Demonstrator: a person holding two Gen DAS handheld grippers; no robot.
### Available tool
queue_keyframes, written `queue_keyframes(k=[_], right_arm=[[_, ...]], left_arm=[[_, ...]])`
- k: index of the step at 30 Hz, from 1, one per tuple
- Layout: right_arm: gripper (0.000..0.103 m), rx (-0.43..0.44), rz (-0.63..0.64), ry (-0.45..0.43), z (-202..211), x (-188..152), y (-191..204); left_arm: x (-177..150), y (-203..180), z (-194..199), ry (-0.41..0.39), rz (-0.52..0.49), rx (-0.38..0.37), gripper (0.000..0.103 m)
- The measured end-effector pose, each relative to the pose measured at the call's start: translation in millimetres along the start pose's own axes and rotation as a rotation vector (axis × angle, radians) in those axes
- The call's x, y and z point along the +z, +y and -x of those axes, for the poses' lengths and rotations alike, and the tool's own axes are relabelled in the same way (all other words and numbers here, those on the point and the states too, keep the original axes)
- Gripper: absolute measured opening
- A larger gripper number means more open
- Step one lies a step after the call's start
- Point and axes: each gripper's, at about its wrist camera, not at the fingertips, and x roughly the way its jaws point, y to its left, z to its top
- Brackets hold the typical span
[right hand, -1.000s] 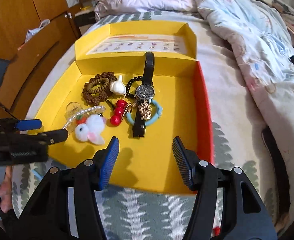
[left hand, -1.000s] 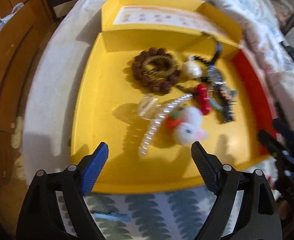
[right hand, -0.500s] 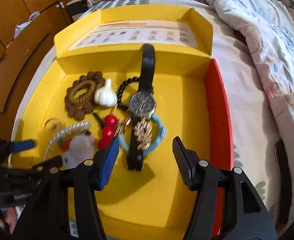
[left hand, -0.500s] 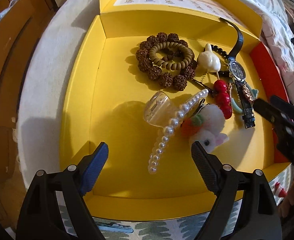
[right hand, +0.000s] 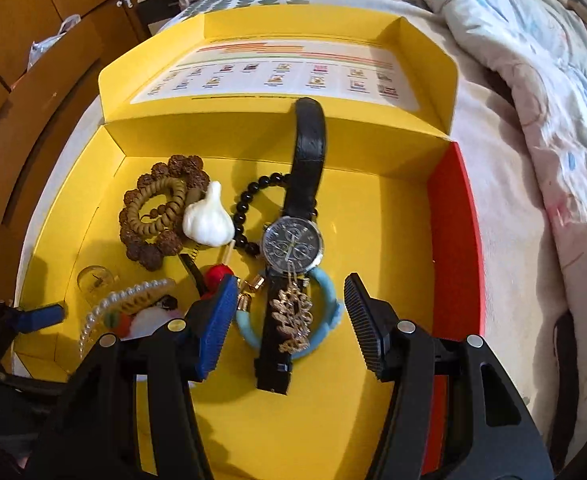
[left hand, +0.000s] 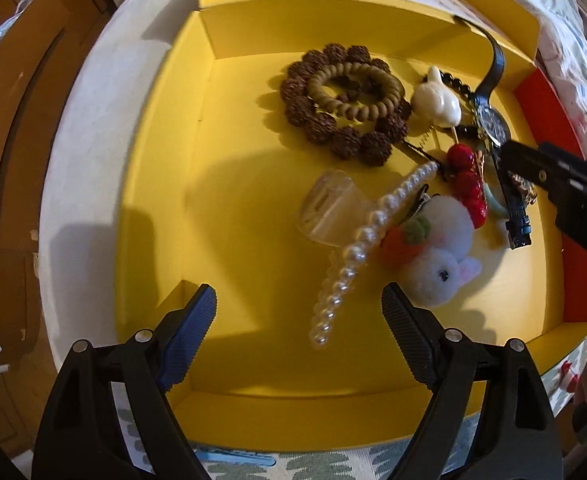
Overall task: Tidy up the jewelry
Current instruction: 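Lower the right tool and grasp the light blue bangle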
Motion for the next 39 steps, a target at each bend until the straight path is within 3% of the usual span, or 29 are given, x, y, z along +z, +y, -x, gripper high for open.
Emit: queue_keyframes(k=[5, 13, 15, 19, 22, 24, 27, 39], right_arm=[[0.058, -0.031, 0.015, 0.024, -8.6, -0.4, 4.6], [0.049, 0.007, -0.069, 0.076, -23.8, -3.5, -15.7], [0.045, -0.008, -0.053, 0.046, -23.6, -3.1, -12.8], [0.033, -0.012, -0.036, 0.041, -22.7, -3.6, -10.6], [0.029, -0.012, -0.042, 0.042, -21.9, -3.7, -12.3], [0.029, -0.004, -0.057, 0.045, -20.8, -3.2, -14.0], [0.029, 0.001, -0.056, 0.044, -17.8, -3.1, -12.8], [0.025, 0.043, -0.086, 0.007, 5.8, -1.1, -21.8]], left_arm=[[-1.2, -1.5, -5.4, 0.003, 0.005, -0.009, 0.084], [7.6, -2.0, -5.2, -0.015, 0.001, -0.009, 0.082], [7.4, -4.9, -3.4, -0.015, -0.001, -0.022, 0.075], [8.8, -10.0, 0.8, -0.014, 0.008, -0.043, 0.068], [10.5, -6.0, 2.4, -0.017, 0.023, -0.051, 0.06], [13.8, -0.4, 5.8, -0.02, 0.029, -0.055, 0.045], [15.3, 9.8, 7.8, -0.014, 0.044, -0.081, 0.032], [14.9, 33.0, 24.3, -0.03, 0.07, -0.13, 0.025]])
